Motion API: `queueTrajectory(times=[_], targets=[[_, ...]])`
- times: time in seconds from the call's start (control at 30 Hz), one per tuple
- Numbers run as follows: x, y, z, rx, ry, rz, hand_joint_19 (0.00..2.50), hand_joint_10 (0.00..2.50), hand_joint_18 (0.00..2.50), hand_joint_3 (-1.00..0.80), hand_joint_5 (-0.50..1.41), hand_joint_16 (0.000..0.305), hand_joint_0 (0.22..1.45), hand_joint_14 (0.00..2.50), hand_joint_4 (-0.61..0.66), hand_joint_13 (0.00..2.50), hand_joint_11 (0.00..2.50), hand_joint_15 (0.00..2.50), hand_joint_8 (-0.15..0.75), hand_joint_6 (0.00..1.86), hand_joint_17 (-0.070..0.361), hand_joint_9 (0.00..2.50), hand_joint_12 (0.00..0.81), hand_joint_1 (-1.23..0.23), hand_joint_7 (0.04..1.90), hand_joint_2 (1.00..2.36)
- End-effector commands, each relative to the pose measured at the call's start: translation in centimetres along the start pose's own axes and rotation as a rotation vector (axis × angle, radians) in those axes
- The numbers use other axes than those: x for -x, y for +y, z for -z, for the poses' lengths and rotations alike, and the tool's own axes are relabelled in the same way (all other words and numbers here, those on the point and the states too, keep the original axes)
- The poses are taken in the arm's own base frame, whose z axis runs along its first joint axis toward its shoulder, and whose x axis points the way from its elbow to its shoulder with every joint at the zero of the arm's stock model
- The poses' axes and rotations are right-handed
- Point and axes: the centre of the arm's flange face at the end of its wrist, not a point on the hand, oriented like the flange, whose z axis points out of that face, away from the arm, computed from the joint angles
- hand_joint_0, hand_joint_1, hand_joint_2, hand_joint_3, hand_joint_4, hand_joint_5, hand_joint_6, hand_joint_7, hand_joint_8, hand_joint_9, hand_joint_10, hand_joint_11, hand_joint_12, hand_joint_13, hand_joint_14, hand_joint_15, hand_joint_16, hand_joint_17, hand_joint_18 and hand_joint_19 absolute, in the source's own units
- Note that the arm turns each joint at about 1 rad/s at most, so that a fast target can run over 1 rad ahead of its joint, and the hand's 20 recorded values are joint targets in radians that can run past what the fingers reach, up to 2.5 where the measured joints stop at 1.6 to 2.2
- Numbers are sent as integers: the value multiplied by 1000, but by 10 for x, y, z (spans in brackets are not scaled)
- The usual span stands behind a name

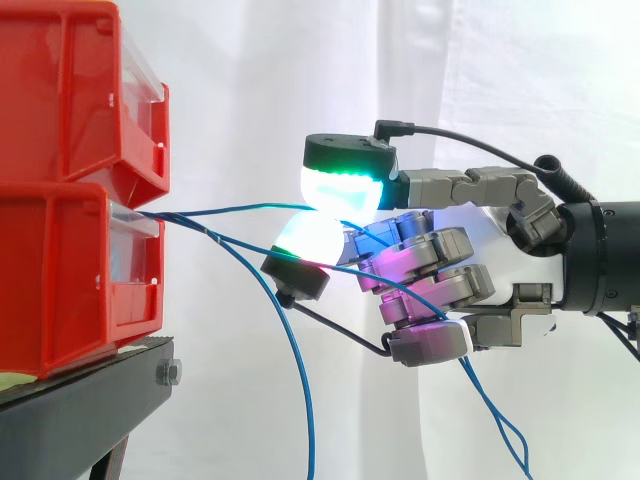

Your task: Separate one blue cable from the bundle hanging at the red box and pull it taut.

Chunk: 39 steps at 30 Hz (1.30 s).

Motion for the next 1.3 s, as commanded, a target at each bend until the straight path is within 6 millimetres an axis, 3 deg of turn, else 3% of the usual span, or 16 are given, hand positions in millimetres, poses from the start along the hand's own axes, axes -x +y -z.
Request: queueTrajectory(times=[0.0, 1.27], targets=[[0, 0, 0, -2, 0, 0, 1054, 1752, 1383, 137, -170, 52, 677, 1896, 13, 1251, 1343, 1359, 356, 891, 117, 990, 385, -740, 1095, 1010], [0, 0, 0, -2, 3, 0, 1068, 1745, 1401, 126, -172, 51, 677, 1850, 13, 1268, 1378, 1407, 345, 888, 114, 1006, 382, -737, 1091, 1012]])
